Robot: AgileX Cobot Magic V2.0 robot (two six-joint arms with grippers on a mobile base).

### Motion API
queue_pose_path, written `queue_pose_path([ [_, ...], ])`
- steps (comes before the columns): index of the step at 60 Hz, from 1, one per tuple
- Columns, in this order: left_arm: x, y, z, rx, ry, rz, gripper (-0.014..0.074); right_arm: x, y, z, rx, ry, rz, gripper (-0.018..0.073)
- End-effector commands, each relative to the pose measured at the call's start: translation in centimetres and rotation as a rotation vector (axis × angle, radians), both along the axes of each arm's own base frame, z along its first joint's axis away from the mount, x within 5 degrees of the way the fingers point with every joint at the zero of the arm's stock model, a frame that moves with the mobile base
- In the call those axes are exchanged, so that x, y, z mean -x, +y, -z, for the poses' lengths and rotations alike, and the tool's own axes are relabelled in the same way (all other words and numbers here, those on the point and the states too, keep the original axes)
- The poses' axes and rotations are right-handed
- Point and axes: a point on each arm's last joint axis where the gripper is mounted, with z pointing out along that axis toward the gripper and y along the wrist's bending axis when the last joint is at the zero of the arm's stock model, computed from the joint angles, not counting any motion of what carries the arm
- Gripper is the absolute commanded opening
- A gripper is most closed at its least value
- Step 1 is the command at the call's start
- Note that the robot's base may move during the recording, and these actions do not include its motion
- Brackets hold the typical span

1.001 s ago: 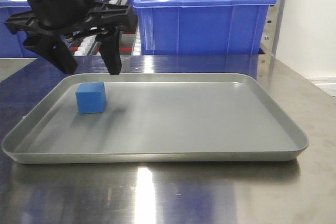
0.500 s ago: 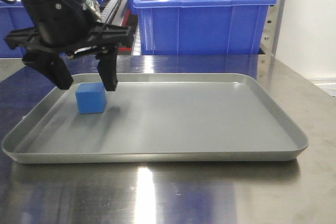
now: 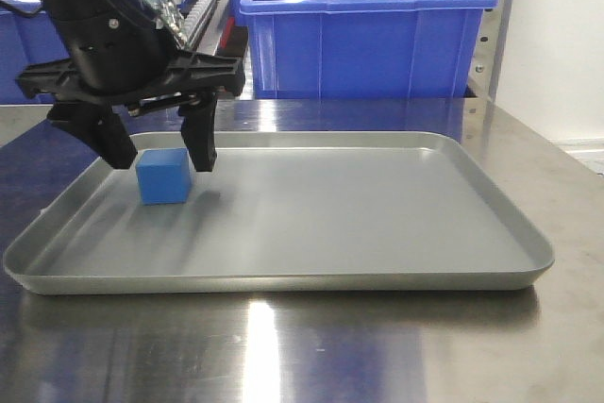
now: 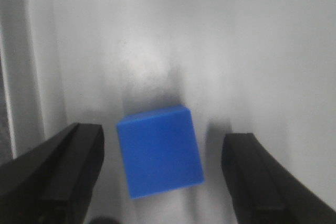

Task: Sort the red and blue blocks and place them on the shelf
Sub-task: 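Close the left gripper on the blue cube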

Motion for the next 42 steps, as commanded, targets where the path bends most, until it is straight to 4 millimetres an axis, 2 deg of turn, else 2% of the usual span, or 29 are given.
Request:
queue_pose_path([
  [1, -0.08, -0.44, -2.57, 0.062, -0.089, 0.007, 0.0512, -0.06, -0.17, -1.78, 0.014, -0.117, 0.016, 0.0055],
  [28, -0.09, -0.36, -2.51, 0.061, -0.088, 0.005, 0.0507, -0.06, -0.17, -1.78, 0.014, -0.117, 0.016, 0.0055],
  [34, -0.08, -0.35, -2.5, 0.06, -0.086, 0.005, 0.0447, -0.06, -0.17, -1.78, 0.014, -0.117, 0.016, 0.0055],
  [42, -0.07, -0.34, -2.49, 0.058, -0.084, 0.005, 0.0293, -0.06, -0.17, -1.78, 0.014, -0.117, 0.016, 0.0055],
])
